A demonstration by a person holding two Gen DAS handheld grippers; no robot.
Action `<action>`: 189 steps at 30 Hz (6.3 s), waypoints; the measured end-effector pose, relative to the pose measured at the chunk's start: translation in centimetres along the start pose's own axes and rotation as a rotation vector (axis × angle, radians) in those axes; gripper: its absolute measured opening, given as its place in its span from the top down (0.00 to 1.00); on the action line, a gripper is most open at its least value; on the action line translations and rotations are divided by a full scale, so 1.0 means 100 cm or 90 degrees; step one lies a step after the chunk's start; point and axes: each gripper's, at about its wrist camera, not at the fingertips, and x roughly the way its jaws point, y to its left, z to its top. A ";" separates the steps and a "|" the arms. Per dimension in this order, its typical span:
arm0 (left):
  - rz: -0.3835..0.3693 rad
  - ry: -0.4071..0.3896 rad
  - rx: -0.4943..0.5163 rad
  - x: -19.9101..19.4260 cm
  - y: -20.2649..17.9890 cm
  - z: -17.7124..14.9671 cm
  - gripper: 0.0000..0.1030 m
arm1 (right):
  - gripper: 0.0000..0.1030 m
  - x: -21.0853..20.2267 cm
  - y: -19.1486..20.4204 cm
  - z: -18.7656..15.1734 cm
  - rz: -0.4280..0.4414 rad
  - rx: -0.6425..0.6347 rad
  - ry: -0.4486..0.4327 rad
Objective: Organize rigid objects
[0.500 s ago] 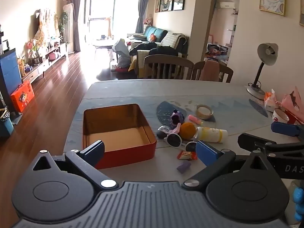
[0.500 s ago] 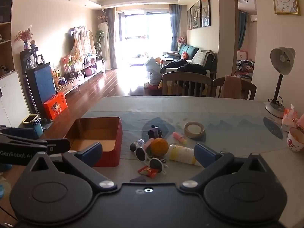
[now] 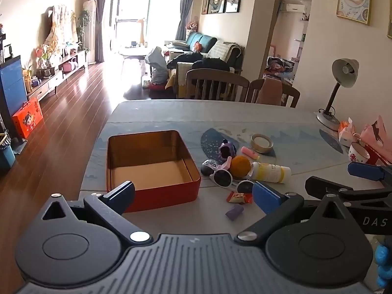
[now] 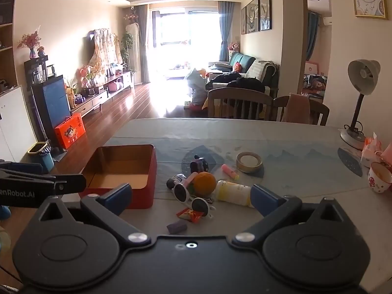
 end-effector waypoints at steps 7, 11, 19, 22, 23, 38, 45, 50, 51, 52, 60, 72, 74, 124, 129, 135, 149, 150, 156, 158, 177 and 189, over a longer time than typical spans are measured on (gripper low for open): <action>-0.007 -0.001 0.002 0.000 -0.004 0.001 0.00 | 0.02 0.000 -0.002 0.001 -0.006 0.002 0.002; -0.012 -0.001 0.005 -0.001 -0.002 0.002 0.00 | 0.02 0.000 -0.002 0.001 -0.007 0.001 0.001; -0.010 0.000 0.003 -0.001 -0.003 0.002 0.00 | 0.02 -0.001 -0.005 0.000 0.001 0.006 0.004; -0.009 0.000 0.003 -0.001 -0.004 0.001 0.00 | 0.02 -0.001 -0.005 -0.001 0.001 0.006 0.003; -0.009 0.000 0.003 -0.001 -0.004 0.001 0.00 | 0.02 -0.001 -0.005 -0.001 0.000 0.006 0.003; -0.027 0.009 -0.001 0.011 -0.008 0.003 0.00 | 0.02 0.009 -0.018 0.000 0.001 0.012 0.012; -0.012 0.022 -0.013 0.042 -0.026 0.015 0.00 | 0.02 0.037 -0.047 0.009 0.016 0.015 0.032; 0.010 0.020 -0.024 0.065 -0.038 0.028 0.00 | 0.02 0.064 -0.071 0.020 0.043 0.014 0.050; 0.013 0.022 -0.025 0.071 -0.041 0.030 0.00 | 0.03 0.071 -0.076 0.023 0.048 0.011 0.053; 0.020 0.025 -0.024 0.076 -0.044 0.032 0.00 | 0.03 0.076 -0.081 0.025 0.053 0.009 0.054; 0.047 0.076 -0.039 0.121 -0.056 0.037 0.00 | 0.06 0.122 -0.125 0.040 0.076 -0.039 0.067; 0.056 0.191 -0.015 0.191 -0.071 0.000 0.00 | 0.20 0.192 -0.145 0.026 0.199 -0.173 0.172; 0.051 0.207 -0.013 0.197 -0.073 -0.007 0.00 | 0.21 0.202 -0.145 0.023 0.222 -0.196 0.192; 0.098 0.242 -0.046 0.210 -0.089 -0.029 0.62 | 0.57 0.206 -0.158 -0.007 0.298 -0.200 0.258; 0.109 0.215 -0.074 0.197 -0.081 -0.015 0.62 | 0.57 0.193 -0.157 0.006 0.304 -0.182 0.238; 0.119 0.183 -0.120 0.179 -0.066 0.005 0.62 | 0.57 0.182 -0.145 0.025 0.327 -0.180 0.220; 0.133 0.122 -0.146 0.175 -0.002 0.046 0.62 | 0.57 0.185 -0.083 0.061 0.317 -0.182 0.204; 0.132 0.124 -0.150 0.178 0.006 0.049 0.62 | 0.57 0.185 -0.077 0.063 0.313 -0.183 0.203; 0.122 0.136 -0.153 0.193 0.049 0.057 0.62 | 0.57 0.197 -0.032 0.069 0.303 -0.175 0.214; 0.119 0.144 -0.151 0.200 0.064 0.060 0.62 | 0.57 0.202 -0.016 0.070 0.301 -0.165 0.219; 0.075 0.196 -0.070 0.271 0.128 0.082 0.62 | 0.57 0.271 0.091 0.045 0.257 -0.152 0.321; 0.057 0.243 -0.024 0.306 0.128 0.072 0.62 | 0.57 0.287 0.119 0.019 0.257 -0.230 0.341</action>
